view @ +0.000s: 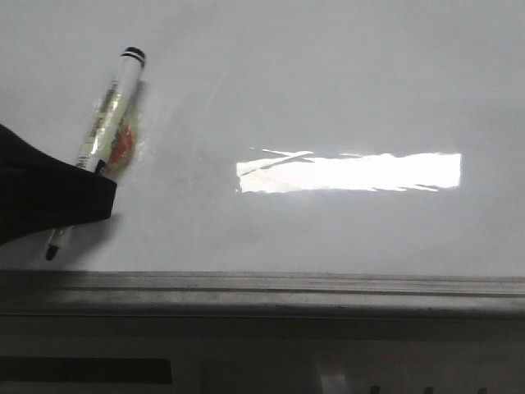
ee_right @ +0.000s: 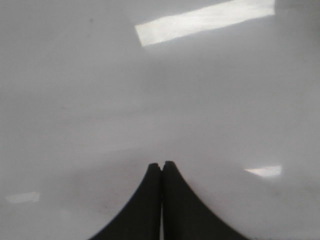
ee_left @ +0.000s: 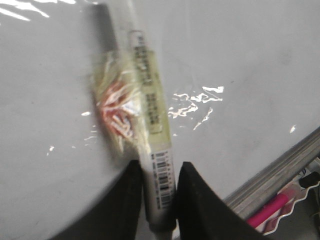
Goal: Write number 6 on whiteboard
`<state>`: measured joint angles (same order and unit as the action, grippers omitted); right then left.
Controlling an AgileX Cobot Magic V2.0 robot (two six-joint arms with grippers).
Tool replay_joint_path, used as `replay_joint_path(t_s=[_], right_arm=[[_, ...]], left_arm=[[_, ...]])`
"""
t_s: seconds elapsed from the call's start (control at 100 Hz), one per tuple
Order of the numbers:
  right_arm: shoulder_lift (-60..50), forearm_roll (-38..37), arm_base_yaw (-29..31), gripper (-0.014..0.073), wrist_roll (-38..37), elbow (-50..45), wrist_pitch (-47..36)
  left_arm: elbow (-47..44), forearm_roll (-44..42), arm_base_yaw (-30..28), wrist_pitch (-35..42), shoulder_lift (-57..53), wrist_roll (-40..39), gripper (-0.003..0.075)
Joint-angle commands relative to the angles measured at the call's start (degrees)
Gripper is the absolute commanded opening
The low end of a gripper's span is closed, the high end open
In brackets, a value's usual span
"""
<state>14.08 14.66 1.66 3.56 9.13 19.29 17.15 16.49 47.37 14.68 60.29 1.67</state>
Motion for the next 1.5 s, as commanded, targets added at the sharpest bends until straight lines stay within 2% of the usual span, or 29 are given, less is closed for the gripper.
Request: replay_joint_path(t_s=[0.0,0.03,0.23,0.34,0.46,0.7,0.88,0.97,1.12,1.16,1.35,1.49], right_arm=[[1.02,0.40,-1.35,-0.0064,0.30,2.21,-3.48],[1.02,0.40,-1.84,-0.0064,0.30,2.31,-3.51],[1.02,0.40,-5.78,-0.0064,0.89,5.51,1.57],[1.02,0.40,-8.55,-0.0064,7.44,7.33,4.76],[1.27,1.44,-11.48,-0.0064,10.72,8.20,5.68],[8.72,15.22,-19.55,-0.0064,27.32,11.77,6.18],[17.83,20.07,-27.72,-0.0058,32.09,17.22,5.92],[22.29,20.21,-32.83,0.0017,32.09,19.71,3.17],[28.76,20.30,-41.43,0.0295,32.09,22.70,-4.33],[30.50,20.30,-43.54,0.0335,32.09,23.43,-5.05],[37.99,20.34,-49.80,0.0344,32.09,27.62,-7.37],[41.61,21.49,-51.32,0.0343,32.09,30.31,-8.84]], left_arm=[[1.48,0.49,-0.47,2.88,0.27,-0.05,0.0021],[1.48,0.49,-0.47,2.88,0.27,-0.05,-0.0020],[1.48,0.02,0.48,2.88,-0.14,-0.05,-0.0020],[1.48,-2.87,2.63,2.88,-1.59,-0.05,-0.0020],[1.48,-8.93,4.91,2.88,-3.49,-0.05,-0.0020],[1.48,-19.76,5.89,2.88,-4.91,-0.05,-0.0020],[1.48,-25.77,5.89,5.15,-4.91,-0.05,-0.0020],[1.48,-28.90,5.89,5.70,-4.91,-0.05,-0.0020],[1.48,-32.00,5.89,6.32,-4.91,-0.05,-0.0020],[1.48,-31.99,5.89,6.47,-4.91,-0.05,-0.0020],[1.48,-33.41,5.89,6.94,-4.91,-0.15,-0.0020],[1.48,-33.41,6.25,7.18,-4.91,-0.26,-0.0020]])
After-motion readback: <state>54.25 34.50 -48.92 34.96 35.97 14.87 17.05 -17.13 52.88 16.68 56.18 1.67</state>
